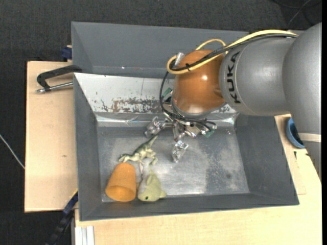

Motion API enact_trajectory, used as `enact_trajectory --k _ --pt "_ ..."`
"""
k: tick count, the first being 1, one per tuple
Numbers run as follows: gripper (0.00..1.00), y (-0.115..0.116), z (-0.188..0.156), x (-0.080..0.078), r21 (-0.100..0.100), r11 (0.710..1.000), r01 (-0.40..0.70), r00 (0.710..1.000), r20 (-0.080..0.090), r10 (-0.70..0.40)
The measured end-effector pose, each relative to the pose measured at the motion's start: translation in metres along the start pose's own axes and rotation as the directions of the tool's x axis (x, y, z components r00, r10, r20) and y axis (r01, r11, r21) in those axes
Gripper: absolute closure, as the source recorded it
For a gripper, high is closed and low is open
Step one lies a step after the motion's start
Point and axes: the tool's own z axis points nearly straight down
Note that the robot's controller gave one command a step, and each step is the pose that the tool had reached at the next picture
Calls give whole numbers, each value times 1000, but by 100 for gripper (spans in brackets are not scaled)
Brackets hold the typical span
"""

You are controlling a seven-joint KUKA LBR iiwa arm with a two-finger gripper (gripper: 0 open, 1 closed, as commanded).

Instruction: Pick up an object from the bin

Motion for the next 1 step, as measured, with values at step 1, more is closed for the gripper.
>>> enact_trajectory --k 1 --pt "100 -1 -1 0 0 1000 -2 1000 -5 2"
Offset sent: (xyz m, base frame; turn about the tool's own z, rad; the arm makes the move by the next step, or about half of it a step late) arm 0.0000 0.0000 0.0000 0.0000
